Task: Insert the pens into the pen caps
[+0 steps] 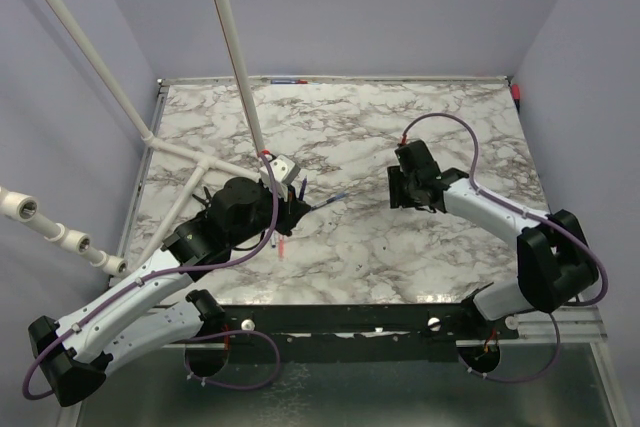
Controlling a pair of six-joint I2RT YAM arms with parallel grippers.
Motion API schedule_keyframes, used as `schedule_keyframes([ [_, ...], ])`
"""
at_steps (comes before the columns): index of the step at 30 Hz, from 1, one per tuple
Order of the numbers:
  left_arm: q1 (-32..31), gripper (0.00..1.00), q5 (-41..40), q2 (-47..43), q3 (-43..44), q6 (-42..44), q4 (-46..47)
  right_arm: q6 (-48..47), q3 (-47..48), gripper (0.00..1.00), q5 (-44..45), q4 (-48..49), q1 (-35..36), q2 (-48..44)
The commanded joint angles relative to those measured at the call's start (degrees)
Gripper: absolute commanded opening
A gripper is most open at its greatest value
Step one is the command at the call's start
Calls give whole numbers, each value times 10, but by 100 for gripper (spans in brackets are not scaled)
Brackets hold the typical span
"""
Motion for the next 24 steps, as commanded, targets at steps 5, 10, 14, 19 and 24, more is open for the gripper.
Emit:
schedule_keyframes([
  [5,-1,0,12,-9,-5,9,-3,-21,-1,55,-58,34,-44,56],
  [10,-1,0,11,-11,-5,9,-4,-26,13,55,-60,37,-56,91],
  [14,-1,0,11,-15,-6,9,-5,-28,16,55,-58,39,-65,105],
  [19,-1,0,9,-17,-6,9,-6,-30,16,50,-64,34,-66,120],
  [24,-1,0,12,-16,-6,8,-5,-31,15,39,-80,29,-66,127],
])
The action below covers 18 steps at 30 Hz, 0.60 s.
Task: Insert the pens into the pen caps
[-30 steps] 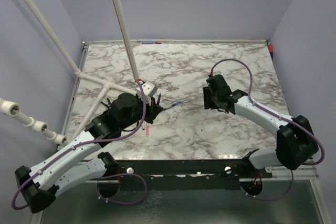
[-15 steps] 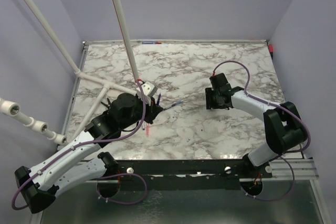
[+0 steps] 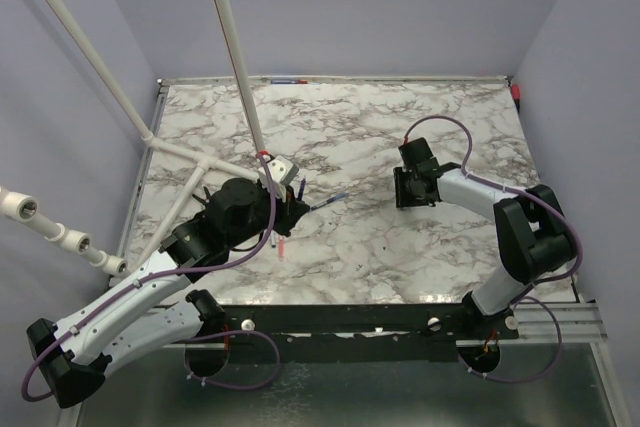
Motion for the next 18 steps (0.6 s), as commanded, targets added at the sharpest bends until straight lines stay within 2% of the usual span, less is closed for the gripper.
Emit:
schedule_keyframes([
  [1,-1,0,12,-7,-5,7,-2,-3,4,37,-28,-7,-3,18],
  [6,0,0,12,-7,-5,7,-2,-3,9,30,-40,-19,-4,20],
  [10,-1,0,12,-7,-5,7,-3,0,7,29,-43,-25,-4,17],
  [18,0,0,13,-5,-5,7,-2,4,2,39,-55,-32,-4,7],
])
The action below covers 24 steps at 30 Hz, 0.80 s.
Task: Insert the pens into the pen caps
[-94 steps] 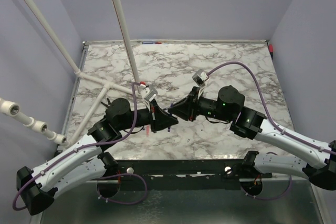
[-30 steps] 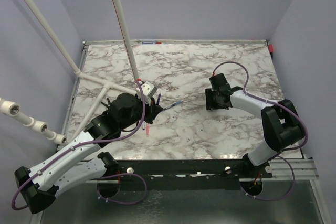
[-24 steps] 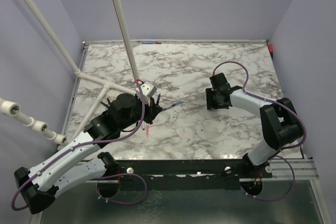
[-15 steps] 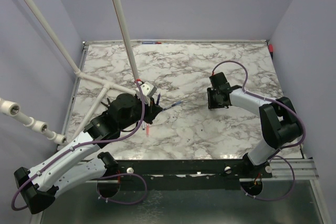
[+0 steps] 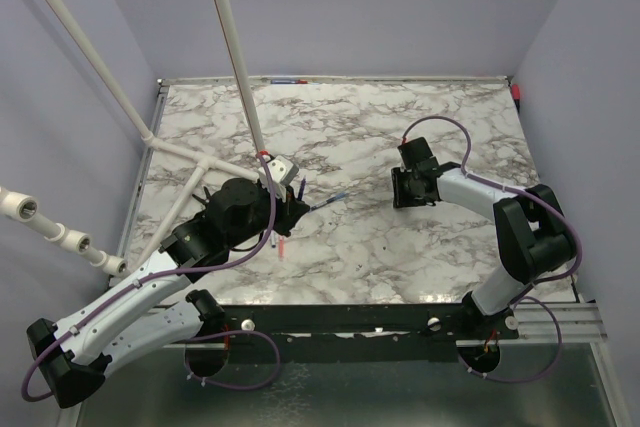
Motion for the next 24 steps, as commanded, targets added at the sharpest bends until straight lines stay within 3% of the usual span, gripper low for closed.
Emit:
schedule_keyframes([
  [1,-1,0,13,-5,-5,7,-2,6,-2,40,-23,-32,-3,3],
  [15,-1,0,17,-3,-4,7,-2,7,-2,37,-17,-58,0,-2],
  [24,-1,0,19,-5,-4,6,-2,14,3,29,14,-79,22,-2],
])
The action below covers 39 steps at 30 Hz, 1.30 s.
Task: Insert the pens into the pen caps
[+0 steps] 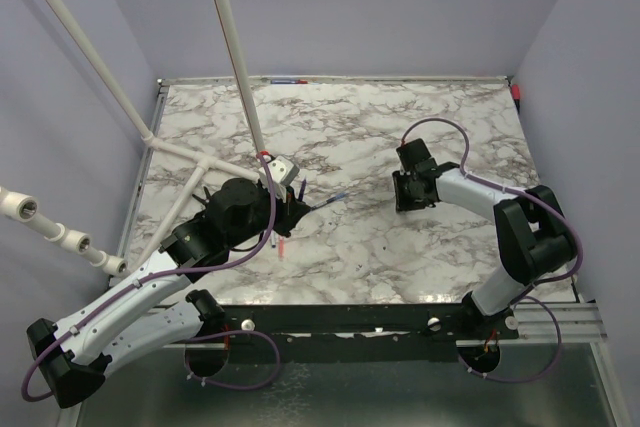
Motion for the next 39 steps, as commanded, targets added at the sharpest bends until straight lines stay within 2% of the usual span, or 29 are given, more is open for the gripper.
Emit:
schedule_keyframes([
  [1,-1,0,10,-6,-4,6,-2,12,2,27,17,-52,15,2],
  [7,0,0,10,-8,-5,6,-2,18,7,1,24,-52,22,2],
  [14,0,0,8,-9,-5,6,-3,27,15,1,20,-53,32,-46],
  [24,0,0,19,-3,-5,7,-2,49,17,1,-41,-36,52,-183],
  [32,-1,0,60,-4,-9,4,12,67,7,1,-69,52,123,-296],
  [39,-1,0,132,-29,-25,-25,62,96,-12,0,-117,190,180,-361],
])
